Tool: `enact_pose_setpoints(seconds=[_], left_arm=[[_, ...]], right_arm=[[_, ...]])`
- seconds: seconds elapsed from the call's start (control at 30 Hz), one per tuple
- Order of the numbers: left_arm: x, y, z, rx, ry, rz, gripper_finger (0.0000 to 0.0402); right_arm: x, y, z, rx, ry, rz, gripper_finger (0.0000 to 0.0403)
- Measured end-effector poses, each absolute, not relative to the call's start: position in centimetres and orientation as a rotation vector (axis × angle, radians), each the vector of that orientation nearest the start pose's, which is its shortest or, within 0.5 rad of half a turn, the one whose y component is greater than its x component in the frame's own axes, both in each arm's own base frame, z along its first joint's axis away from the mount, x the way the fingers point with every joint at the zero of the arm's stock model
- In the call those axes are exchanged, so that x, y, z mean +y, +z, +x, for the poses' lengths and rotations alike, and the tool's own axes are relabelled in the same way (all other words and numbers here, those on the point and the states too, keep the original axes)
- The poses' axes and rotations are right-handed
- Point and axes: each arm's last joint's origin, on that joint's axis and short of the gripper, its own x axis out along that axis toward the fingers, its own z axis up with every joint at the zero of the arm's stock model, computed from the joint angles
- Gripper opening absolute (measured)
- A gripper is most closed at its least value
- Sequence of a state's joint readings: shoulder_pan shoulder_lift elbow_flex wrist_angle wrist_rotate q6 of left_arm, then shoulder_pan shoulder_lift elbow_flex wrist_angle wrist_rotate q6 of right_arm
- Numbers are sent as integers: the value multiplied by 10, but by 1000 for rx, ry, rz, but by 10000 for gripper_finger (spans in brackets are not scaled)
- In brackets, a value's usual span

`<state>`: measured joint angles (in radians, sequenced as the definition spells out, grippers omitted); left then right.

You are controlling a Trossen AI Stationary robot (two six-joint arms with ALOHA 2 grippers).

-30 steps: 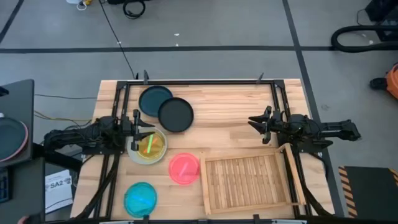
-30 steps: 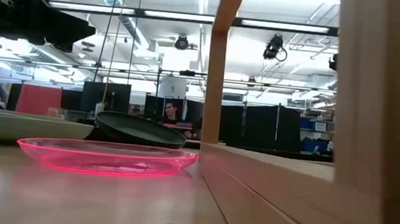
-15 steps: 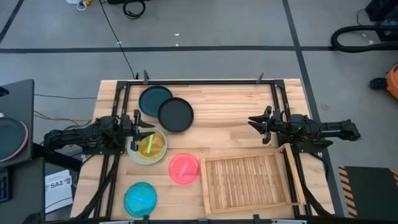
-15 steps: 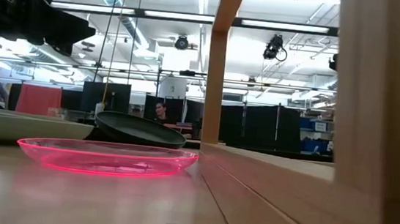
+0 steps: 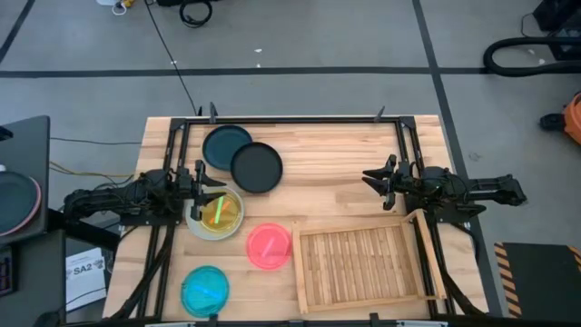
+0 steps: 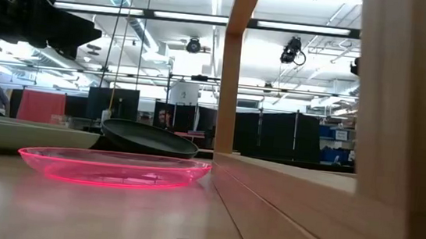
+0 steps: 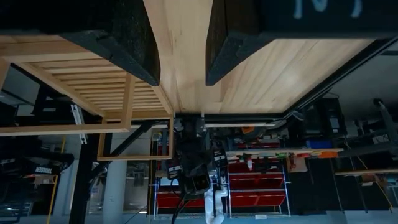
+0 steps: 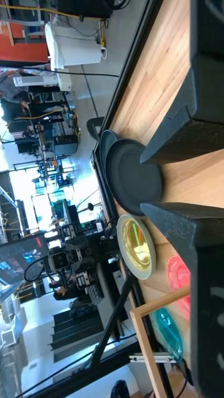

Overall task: Place and stack plates onto a shelf
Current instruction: Put the black plate on the shelf

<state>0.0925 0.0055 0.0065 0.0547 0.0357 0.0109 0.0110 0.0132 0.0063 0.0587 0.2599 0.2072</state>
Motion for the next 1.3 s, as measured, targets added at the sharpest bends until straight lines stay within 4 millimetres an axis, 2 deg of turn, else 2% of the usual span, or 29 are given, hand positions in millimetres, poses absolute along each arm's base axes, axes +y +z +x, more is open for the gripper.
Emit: enact_pose_setpoints(seconds=[1.3], left_arm=[[8,171,97,-55,57,14,135]], right_arm=[[-6,172,97,-94,-242,221,115]])
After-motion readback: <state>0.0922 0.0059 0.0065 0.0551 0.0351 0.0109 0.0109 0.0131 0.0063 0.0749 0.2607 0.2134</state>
